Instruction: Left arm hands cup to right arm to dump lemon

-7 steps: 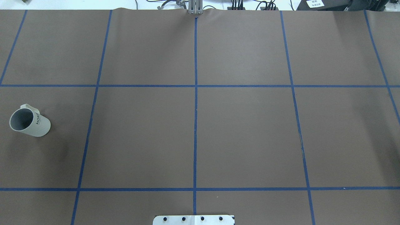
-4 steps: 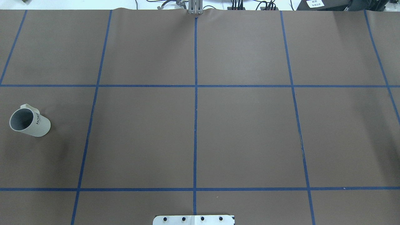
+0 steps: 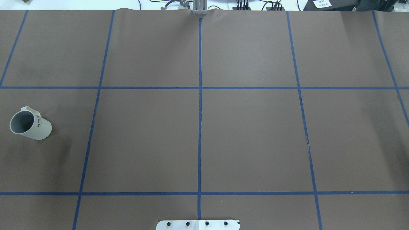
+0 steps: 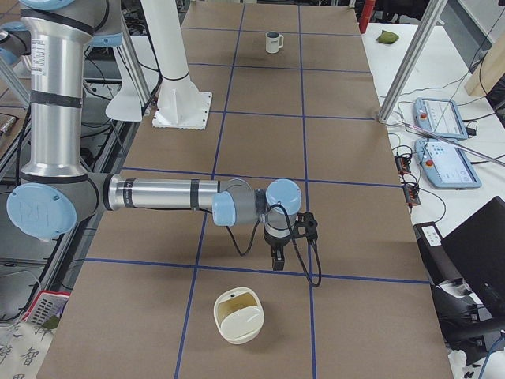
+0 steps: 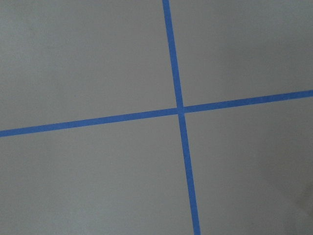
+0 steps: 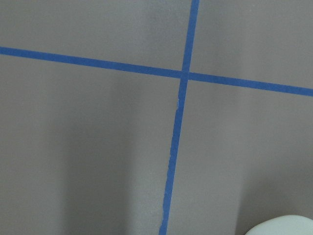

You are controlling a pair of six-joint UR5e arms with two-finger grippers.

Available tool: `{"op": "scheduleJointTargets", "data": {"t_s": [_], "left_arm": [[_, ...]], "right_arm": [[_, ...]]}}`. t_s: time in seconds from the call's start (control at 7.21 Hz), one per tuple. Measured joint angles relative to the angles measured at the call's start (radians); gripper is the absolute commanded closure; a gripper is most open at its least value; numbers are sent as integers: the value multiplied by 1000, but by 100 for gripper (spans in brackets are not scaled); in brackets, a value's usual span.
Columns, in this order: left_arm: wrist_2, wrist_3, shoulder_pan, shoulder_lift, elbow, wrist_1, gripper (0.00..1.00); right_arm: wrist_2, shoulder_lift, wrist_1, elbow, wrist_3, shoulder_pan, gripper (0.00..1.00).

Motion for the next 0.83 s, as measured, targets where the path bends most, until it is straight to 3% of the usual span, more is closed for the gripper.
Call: {"op": "scheduleJointTargets", "data": {"t_s": [0.42, 0.83], "left_arm": [[0, 68, -22, -4, -24, 122, 0], [-8, 69, -30, 3, -35, 144, 0]], "right_arm": [[1, 0, 1, -11, 0, 0, 0], [4, 0, 2, -5, 0, 0, 0]]}}
